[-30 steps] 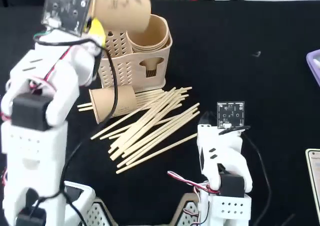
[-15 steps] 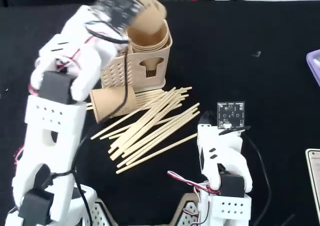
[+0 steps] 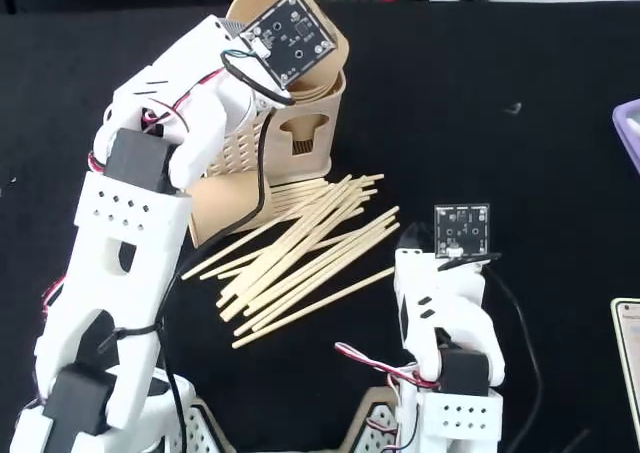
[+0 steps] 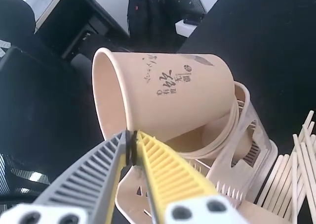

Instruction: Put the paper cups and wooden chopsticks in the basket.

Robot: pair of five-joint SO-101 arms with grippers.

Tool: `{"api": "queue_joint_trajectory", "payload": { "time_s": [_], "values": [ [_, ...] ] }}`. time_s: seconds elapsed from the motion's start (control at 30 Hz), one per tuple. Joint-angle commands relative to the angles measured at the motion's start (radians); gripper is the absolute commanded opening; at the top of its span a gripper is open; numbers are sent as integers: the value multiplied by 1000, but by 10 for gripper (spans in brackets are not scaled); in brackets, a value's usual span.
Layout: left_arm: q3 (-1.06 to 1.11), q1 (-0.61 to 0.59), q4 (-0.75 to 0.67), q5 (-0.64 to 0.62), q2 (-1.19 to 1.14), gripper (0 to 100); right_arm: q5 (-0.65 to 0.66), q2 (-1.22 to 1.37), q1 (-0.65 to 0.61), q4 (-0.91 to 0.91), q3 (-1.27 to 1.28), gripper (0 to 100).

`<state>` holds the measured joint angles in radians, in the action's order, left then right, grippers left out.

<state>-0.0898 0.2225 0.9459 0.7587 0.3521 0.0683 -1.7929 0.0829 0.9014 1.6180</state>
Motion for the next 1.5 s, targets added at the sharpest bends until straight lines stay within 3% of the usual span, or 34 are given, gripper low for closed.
{"api": "queue_joint_trajectory", "payload": {
  "time_s": [0.0,0.17,0.77,0.93,1.2,1.47],
  "values": [
    [-54,-27,-17,12,-3,29,-9,-16,9,-23,-4,15],
    [-97,-74,-17,12,-8,29,-9,-16,9,-23,-4,15],
    [-99,-30,74,11,-14,37,-9,-16,9,-21,-4,15],
    [-93,-28,69,3,-14,159,-8,-16,9,-21,-4,15],
    [-108,-24,64,2,-9,165,-6,-16,9,-21,-4,15],
    [-206,-21,103,-221,0,166,-6,-16,9,-21,-4,15]
  ]
}}
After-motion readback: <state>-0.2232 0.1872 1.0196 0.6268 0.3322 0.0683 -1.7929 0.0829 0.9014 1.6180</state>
